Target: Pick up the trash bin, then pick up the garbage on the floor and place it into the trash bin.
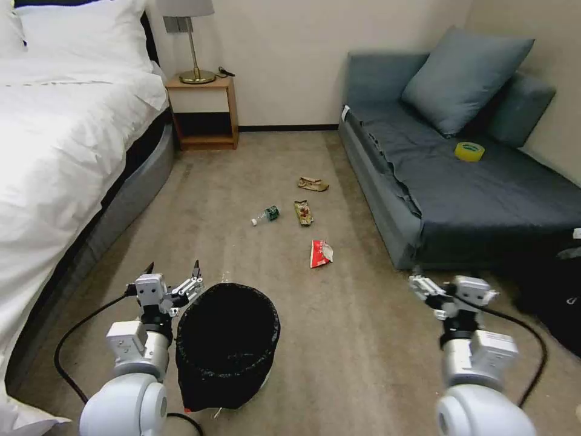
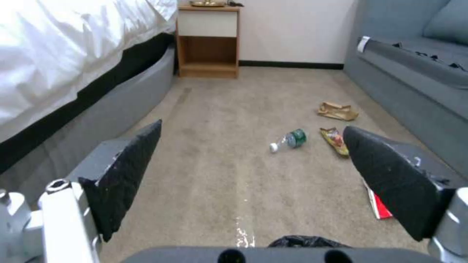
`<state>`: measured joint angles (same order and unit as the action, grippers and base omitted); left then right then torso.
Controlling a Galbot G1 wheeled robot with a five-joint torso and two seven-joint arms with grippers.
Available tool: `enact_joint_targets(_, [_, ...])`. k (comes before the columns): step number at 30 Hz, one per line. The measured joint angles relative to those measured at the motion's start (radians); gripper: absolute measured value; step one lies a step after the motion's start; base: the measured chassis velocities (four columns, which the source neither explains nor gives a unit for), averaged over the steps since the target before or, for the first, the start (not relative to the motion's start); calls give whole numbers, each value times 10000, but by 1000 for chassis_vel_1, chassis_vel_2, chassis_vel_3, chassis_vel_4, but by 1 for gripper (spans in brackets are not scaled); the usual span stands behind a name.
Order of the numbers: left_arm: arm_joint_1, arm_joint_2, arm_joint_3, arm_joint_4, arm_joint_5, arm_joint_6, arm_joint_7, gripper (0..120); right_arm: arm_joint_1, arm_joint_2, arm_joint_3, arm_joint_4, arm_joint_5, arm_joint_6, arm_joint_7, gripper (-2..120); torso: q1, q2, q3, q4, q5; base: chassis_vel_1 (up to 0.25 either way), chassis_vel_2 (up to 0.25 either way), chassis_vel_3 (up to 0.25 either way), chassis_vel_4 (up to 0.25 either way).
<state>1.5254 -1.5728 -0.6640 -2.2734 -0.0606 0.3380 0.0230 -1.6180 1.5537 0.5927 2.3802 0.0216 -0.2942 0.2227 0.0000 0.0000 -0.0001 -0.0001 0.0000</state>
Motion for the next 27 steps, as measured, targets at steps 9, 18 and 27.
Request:
enact_joint_targets(9, [802, 1025, -191, -996, -1234, 1137, -789, 100, -32, -33, 26, 96, 40, 58, 0, 100, 0, 1, 0, 2, -2, 0, 0, 0, 0])
enact_joint_targets(18, [788, 1221, -127, -1078, -1764, 1852, -1373, 100, -135, -12, 35, 130, -5, 201, -13, 100, 0, 0, 1, 0, 0, 0, 0, 0, 0])
enact_joint_targets(27, [656, 1915, 231, -1187, -3834, 4057, -3548, 100, -208, -24, 18, 117, -87, 274, -35, 100, 0, 0, 1, 1, 0, 0, 0, 0, 0])
